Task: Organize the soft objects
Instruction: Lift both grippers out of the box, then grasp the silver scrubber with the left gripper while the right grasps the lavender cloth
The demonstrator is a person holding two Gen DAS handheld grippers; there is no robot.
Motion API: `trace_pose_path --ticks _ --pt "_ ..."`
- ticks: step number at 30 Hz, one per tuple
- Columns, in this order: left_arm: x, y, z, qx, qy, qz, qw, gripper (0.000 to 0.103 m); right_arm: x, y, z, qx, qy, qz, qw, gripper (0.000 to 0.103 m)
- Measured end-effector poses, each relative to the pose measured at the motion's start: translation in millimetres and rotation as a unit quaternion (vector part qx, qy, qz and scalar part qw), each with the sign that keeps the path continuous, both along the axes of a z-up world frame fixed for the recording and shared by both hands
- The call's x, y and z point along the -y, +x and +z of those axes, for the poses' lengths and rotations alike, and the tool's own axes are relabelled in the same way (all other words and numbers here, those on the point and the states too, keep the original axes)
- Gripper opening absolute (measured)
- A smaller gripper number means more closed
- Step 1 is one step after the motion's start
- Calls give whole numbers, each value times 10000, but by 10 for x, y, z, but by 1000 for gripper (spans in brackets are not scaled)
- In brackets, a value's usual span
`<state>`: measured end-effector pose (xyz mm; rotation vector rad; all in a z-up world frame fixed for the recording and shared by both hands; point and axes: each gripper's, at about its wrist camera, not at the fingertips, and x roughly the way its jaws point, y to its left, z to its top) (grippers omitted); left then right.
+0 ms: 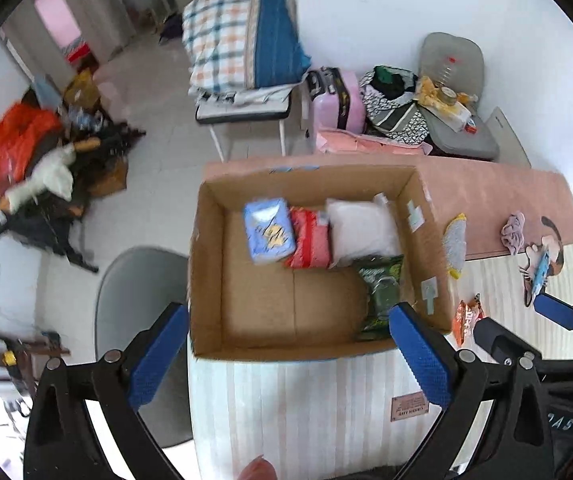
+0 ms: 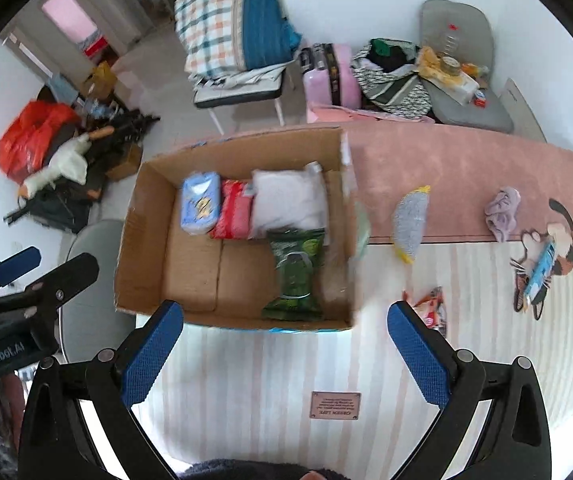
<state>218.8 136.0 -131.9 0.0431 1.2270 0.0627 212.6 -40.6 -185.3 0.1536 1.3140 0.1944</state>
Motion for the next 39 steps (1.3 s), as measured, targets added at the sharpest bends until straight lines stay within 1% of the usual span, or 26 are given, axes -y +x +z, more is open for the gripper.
trace_pose_path --ticks 2,4,8,10,11,13,14,15,16,18,19,21,23,24,27,30,31,32,33,34,35,36,38,39 --pt "242 103 24 33 -6 -224 9997 102 245 55 -19 -53 52 -233 9997 103" --pt "539 255 -9 -48 -42 -446 9990 102 604 127 -72 -104 4 -541 9985 103" --pt "1227 666 -246 -366 -172 -903 9951 102 1449 316 -307 -361 -131 -1218 9918 103" --pt "1640 920 -474 -643 -142 -1224 9903 102 1929 446 -506 -597 -168 -1564 9857 103" --pt "1775 1003 -556 -739 -143 -1325 9883 102 2093 496 -584 -673 -146 -1667 9836 103" --pt "2122 1220 -832 -1033 -78 -1531 9828 102 2445 633 -772 -861 -141 -1879 9783 103" --pt "2306 1359 -1040 -1255 -67 -1640 9784 103 2623 710 -882 -949 -87 -1971 9757 103" --pt "2409 1451 -1172 -1396 -36 -1677 9759 102 2760 785 -976 -1010 -22 -2042 9737 103" --pt "2526 1567 -1366 -1595 -19 -1686 9727 102 2913 879 -1099 -1107 33 -2113 9711 103" --pt "2666 1706 -1652 -1909 -2 -1666 9674 102 3096 1045 -1293 -1240 80 -2169 9683 103" --pt "2742 1798 -1860 -2144 -23 -1631 9630 97 3197 1149 -1423 -1333 133 -2178 9667 103" --pt "2814 1899 -2130 -2452 -39 -1550 9570 93 3285 1300 -1632 -1491 170 -2169 9646 103" --pt "2857 1989 -2378 -2761 -145 -1424 9504 93 3338 1445 -1828 -1659 227 -2134 9625 103" --pt "2865 2014 -2472 -2861 -176 -1353 9484 93 3362 1520 -1937 -1752 285 -2119 9610 103" --pt "2885 2073 -2649 -3031 -281 -1183 9452 93 3390 1666 -2176 -1972 367 -2096 9570 99" --pt "2933 2085 -2772 -3118 -241 -1152 9428 91 3386 1794 -2364 -2101 388 -2060 9550 98" --pt "2939 2093 -2803 -3155 -225 -1132 9419 79 3376 1838 -2438 -2172 406 -2046 9536 97" --pt "2945 2081 -2870 -3283 -216 -1099 9379 73 3367 1870 -2510 -2244 390 -2040 9521 96" --pt "2944 2073 -2926 -3411 -250 -1073 9336 63 3344 1892 -2552 -2314 356 -2012 9511 94" --pt "2951 2061 -2974 -3511 -286 -1033 9302 50 3325 1915 -2613 -2396 333 -1973 9500 91" --pt "2953 2037 -3015 -3602 -309 -1003 9270 47 3297 1932 -2667 -2458 333 -1938 9492 86" --pt "2967 2033 -3006 -3545 -305 -1012 9291 46 3275 1942 -2704 -2497 299 -1915 9487 82" --pt "2986 2008 -2980 -3468 -269 -1005 9321 44 3245 1956 -2772 -2579 158 -1896 9473 55" --pt "2986 1991 -2970 -3461 -278 -990 9325 43 3239 1950 -2783 -2592 138 -1910 9467 48"
